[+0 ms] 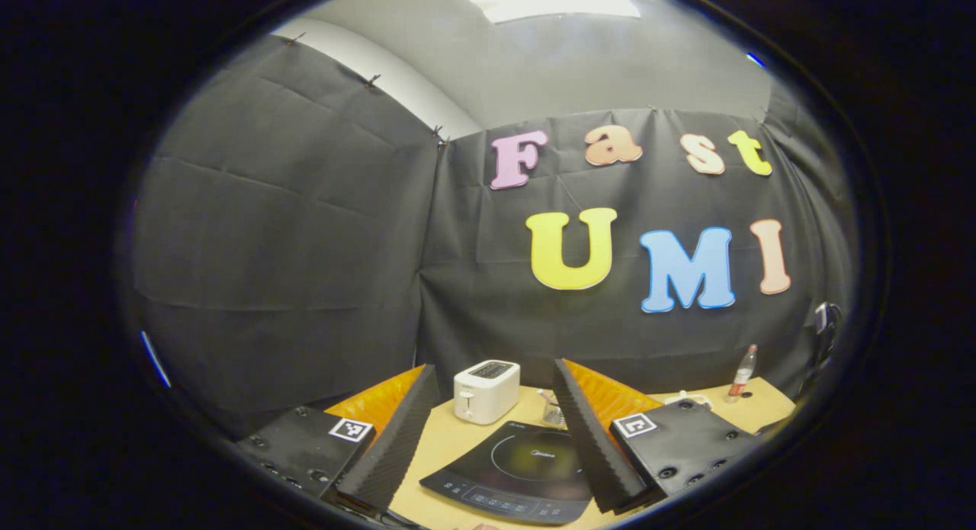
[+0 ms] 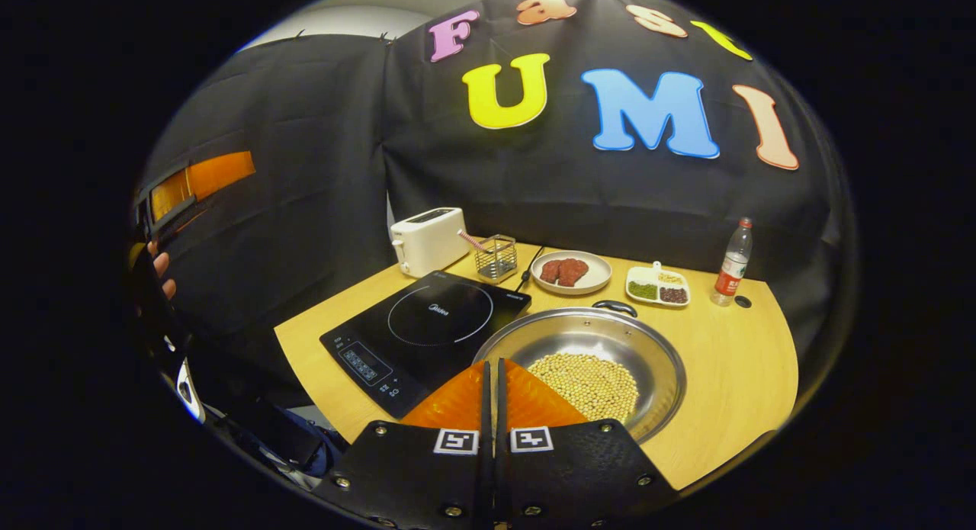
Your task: First push the handle of the pot to place it horizontally, then grasp the pot with both hands and set it on the induction cooktop.
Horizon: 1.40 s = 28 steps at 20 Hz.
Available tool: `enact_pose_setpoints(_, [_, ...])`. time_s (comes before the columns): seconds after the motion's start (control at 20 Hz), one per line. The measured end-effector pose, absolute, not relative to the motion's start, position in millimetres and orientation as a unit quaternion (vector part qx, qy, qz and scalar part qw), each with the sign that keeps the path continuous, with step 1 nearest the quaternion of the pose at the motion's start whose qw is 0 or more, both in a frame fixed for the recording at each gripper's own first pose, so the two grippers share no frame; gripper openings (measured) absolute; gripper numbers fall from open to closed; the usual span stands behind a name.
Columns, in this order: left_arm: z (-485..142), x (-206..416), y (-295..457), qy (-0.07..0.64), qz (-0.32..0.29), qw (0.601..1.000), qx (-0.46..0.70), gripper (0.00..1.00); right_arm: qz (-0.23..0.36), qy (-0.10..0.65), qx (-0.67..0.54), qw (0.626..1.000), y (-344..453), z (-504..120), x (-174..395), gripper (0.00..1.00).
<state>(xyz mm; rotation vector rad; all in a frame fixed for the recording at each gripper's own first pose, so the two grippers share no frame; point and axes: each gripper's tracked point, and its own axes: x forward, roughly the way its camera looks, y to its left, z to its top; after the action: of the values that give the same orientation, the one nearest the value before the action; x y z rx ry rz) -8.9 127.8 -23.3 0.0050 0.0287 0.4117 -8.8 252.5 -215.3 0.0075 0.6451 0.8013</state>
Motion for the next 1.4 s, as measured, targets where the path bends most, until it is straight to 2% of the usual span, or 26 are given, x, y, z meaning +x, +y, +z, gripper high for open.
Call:
enact_pose_setpoints(0.15, [-30, -8, 141, 0.020, 0.216, 0.976, 0.003, 1.00, 0.402, 0.339, -0.001, 0.850, 274, -237, -22, 0.01])
enact_pose_setpoints(0.2, [-31, -9, 145, 0.020, 0.220, 0.975, 0.005, 0.95, 0.409, 0.350, -0.002, 0.843, 279, -243, -27, 0.01])
enact_pose_setpoints(0.35, [-34, -10, 155, 0.019, 0.228, 0.974, 0.008, 0.94, 0.419, 0.384, -0.005, 0.822, 290, -264, -39, 0.01])
enact_pose_setpoints(0.4, [-35, -10, 158, 0.021, 0.229, 0.973, 0.007, 0.99, 0.420, 0.398, -0.003, 0.815, 292, -272, -43, 0.01])
enact_pose_setpoints(0.45, [-37, -10, 159, 0.023, 0.231, 0.973, 0.004, 0.94, 0.420, 0.413, 0.000, 0.808, 296, -280, -48, 0.01])
enact_pose_setpoints(0.5, [-38, -8, 161, 0.023, 0.233, 0.972, 0.002, 0.94, 0.420, 0.424, 0.003, 0.802, 297, -284, -51, 0.01])
enact_pose_setpoints(0.55, [-38, -9, 163, 0.022, 0.235, 0.972, 0.001, 1.00, 0.419, 0.433, 0.004, 0.798, 299, -288, -52, 0.01])
enact_pose_setpoints(0.6, [-39, -10, 164, 0.023, 0.234, 0.972, 0.001, 0.94, 0.419, 0.439, 0.003, 0.795, 300, -292, -55, 0.01])
enact_pose_setpoints(0.65, [-40, -9, 164, 0.023, 0.233, 0.972, 0.003, 0.99, 0.417, 0.446, -0.001, 0.792, 299, -297, -56, 0.01])
enact_pose_setpoints(0.75, [-40, -6, 163, 0.021, 0.230, 0.973, 0.009, 0.94, 0.416, 0.458, -0.005, 0.785, 298, -306, -61, 0.01])
enact_pose_setpoints(0.85, [-44, -4, 162, 0.027, 0.228, 0.973, 0.009, 1.00, 0.413, 0.475, -0.006, 0.777, 294, -316, -66, 0.01])
enact_pose_setpoints(1.4, [-45, 24, 135, 0.020, 0.188, 0.982, 0.001, 0.99, 0.389, 0.516, 0.022, 0.763, 280, -323, -72, 0.01])
